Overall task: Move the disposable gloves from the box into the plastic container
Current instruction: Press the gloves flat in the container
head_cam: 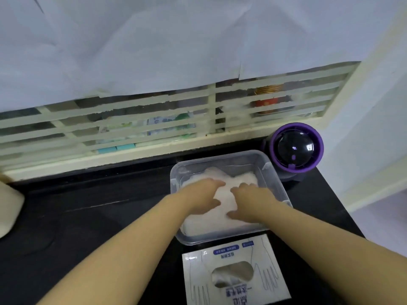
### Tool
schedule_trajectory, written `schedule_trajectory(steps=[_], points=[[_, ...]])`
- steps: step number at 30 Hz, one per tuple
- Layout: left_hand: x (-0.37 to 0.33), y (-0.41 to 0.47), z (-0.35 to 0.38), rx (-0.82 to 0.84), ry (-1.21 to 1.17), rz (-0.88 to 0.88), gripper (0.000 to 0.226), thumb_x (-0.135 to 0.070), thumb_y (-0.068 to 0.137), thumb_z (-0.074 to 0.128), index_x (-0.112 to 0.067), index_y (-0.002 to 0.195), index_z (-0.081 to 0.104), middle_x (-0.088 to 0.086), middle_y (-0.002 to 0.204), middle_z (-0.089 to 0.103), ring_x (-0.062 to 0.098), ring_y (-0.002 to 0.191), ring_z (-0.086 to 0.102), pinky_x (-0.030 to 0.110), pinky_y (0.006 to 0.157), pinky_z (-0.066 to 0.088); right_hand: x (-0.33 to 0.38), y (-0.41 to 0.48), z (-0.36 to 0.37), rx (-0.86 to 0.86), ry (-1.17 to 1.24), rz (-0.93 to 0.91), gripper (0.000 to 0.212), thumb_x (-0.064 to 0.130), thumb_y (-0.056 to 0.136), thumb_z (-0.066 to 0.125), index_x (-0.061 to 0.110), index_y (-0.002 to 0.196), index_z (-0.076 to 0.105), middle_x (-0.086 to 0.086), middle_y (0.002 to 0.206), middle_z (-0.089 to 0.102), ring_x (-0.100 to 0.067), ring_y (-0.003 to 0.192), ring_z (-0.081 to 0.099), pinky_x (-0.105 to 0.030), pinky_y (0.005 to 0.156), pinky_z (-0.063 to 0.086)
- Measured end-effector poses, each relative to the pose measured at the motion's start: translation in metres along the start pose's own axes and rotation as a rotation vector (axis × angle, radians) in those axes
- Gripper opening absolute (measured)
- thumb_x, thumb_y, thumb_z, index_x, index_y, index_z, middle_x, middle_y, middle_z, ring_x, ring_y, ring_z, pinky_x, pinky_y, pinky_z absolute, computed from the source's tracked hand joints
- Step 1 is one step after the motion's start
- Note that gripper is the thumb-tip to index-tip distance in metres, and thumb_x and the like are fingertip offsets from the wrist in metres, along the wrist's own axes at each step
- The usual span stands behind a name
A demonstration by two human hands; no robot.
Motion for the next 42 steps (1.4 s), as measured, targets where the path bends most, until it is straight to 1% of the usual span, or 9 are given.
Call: schedule_trajectory(steps=[5,8,11,15,19,25,30,35,42], points=[[-0.031,-0.068,-0.043,-0.388,-0.08,0.179,0.036,-0.016,0.1,0.049,-0.03,0.133,0.053,-0.012,0.129,0.055,0.002,0.106,0.054,0.02,0.094,0.043,0.015,-0.075,-0.07,-0.433,0.354,-0.322,0.025,0.032,0.092,0.061,0.023,0.114,0.065,0.009,0.105,0.066,-0.002,0.09,0.059,-0.023,0.084,0.05],[-0.037,-0.111,-0.039,-0.591,-0.036,0.305,0.029,-0.013,0.096,0.051,-0.023,0.12,0.063,-0.01,0.116,0.063,0.008,0.092,0.062,0.031,0.076,0.055,0.04,-0.122,-0.053,-0.308,0.406,-0.497,0.01,0.029,0.092,0.061,0.023,0.094,0.069,0.015,0.084,0.064,-0.001,0.077,0.058,-0.015,0.074,0.049],[-0.044,-0.143,-0.014,-0.665,-0.006,0.408,0.028,-0.015,0.089,0.045,-0.02,0.105,0.066,-0.008,0.1,0.065,0.012,0.076,0.063,0.031,0.058,0.055,0.054,-0.127,0.007,-0.141,0.179,-0.51,0.02,0.033,0.096,0.051,0.022,0.097,0.068,0.008,0.094,0.065,-0.008,0.082,0.058,-0.024,0.077,0.048],[-0.046,-0.155,0.043,-0.588,0.048,0.405,0.026,-0.027,0.089,0.049,-0.028,0.108,0.065,-0.013,0.106,0.063,0.008,0.083,0.063,0.029,0.065,0.055,0.06,-0.109,0.078,0.023,-0.089,-0.515,0.035,0.026,0.102,0.038,0.027,0.135,0.049,-0.001,0.122,0.056,-0.023,0.107,0.05,-0.037,0.092,0.04],[-0.024,-0.135,0.12,-0.181,0.115,0.103,0.063,-0.06,0.084,0.058,-0.041,0.142,0.039,-0.005,0.158,0.02,0.016,0.146,0.016,0.038,0.12,0.017,0.058,-0.104,0.103,0.08,-0.22,-0.449,0.046,0.035,0.101,0.028,0.021,0.145,0.036,-0.004,0.143,0.043,-0.027,0.122,0.035,-0.045,0.107,0.02],[-0.017,-0.13,0.144,-0.087,0.148,-0.025,0.069,-0.051,0.085,0.064,-0.034,0.145,0.035,0.001,0.161,-0.008,0.024,0.148,-0.013,0.042,0.121,0.013,0.056,-0.098,0.078,0.016,-0.068,-0.45,0.036,0.028,0.101,0.034,0.031,0.126,0.059,0.002,0.123,0.057,-0.023,0.115,0.048,-0.039,0.1,0.029],[-0.02,-0.133,0.148,-0.085,0.07,-0.046,0.077,-0.042,0.087,0.067,-0.034,0.151,0.026,-0.003,0.162,-0.012,0.021,0.148,-0.016,0.037,0.119,0.02,0.069,-0.1,0.079,-0.075,-0.42,-0.581,0.044,0.03,0.103,0.034,0.044,0.145,0.031,-0.003,0.113,0.045,-0.022,0.103,0.046,-0.036,0.091,0.028],[-0.014,-0.136,0.15,-0.114,-0.135,-0.091,0.075,-0.034,0.084,0.073,-0.037,0.147,0.031,-0.015,0.162,-0.007,0.011,0.148,-0.011,0.039,0.118,0.026,0.078,-0.085,0.087,-0.14,-0.512,-0.59,0.029,0.022,0.098,0.045,0.029,0.122,0.061,0.001,0.099,0.047,-0.017,0.076,0.032,-0.032,0.085,0.028],[-0.011,-0.139,0.147,-0.15,-0.226,-0.126,0.084,-0.035,0.083,0.074,-0.033,0.15,0.024,-0.018,0.161,0.002,0.007,0.148,-0.003,0.039,0.119,0.024,0.071,-0.081,0.089,-0.189,-0.277,-0.583,0.021,0.025,0.099,0.045,0.025,0.105,0.065,0.007,0.103,0.059,-0.015,0.094,0.055,-0.031,0.092,0.031]])
Point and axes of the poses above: each hand's wrist, its own y-axis towards the middle knuckle, its own z-axis out of the palm, x = y × z, the point moved 10 cm from there along y, towards the middle knuckle
